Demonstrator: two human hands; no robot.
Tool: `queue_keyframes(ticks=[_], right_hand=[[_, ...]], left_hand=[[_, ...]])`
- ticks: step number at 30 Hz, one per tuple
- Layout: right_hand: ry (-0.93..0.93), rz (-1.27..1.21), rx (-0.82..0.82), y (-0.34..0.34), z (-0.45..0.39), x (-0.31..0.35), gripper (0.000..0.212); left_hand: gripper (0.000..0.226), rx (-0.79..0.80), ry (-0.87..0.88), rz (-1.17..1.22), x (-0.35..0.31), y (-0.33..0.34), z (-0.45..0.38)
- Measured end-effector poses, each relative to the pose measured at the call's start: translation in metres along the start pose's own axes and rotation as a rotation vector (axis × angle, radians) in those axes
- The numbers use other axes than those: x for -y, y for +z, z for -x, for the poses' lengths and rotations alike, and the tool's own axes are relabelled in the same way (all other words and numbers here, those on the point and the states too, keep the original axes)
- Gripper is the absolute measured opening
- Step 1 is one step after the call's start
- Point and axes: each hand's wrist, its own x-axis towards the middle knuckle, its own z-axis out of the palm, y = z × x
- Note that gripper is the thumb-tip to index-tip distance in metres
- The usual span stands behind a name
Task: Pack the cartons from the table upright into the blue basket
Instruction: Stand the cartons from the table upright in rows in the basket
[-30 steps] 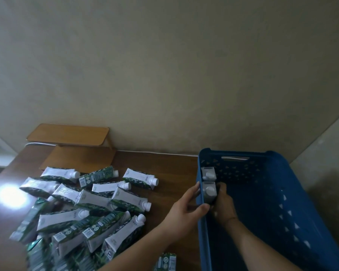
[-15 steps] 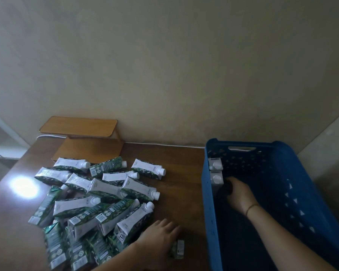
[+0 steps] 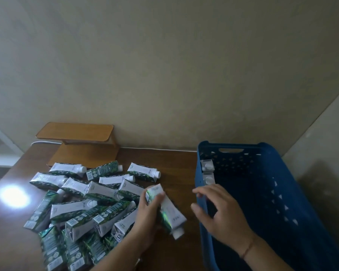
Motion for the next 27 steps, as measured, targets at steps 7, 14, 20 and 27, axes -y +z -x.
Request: queue_keyframes(ticks=[7, 14, 20, 27], right_hand=[[-0.336, 0.292, 0.153, 0.005, -0.004, 0.011, 0.07], [0.021, -0.393, -0.266, -0.014, 0.009, 0.006, 0.054], [0.196, -0.258, -0.544, -0.058, 0.007, -0.029, 0.065], [0.322, 0.04, 0.36, -0.037, -0.012, -0.084, 0.044]], left_hand=[[0.11, 0.138, -0.126, -0.132, -0.037, 0.032, -0.001], [0.058, 0.207, 0.209, -0.29, -0.039, 0.055, 0.016], [0.029, 0.115, 0.283, -0.414, -0.032, 0.059, -0.013], [0.026, 0.332, 0.214, -0.463, -0.012, 0.074, -0.029]])
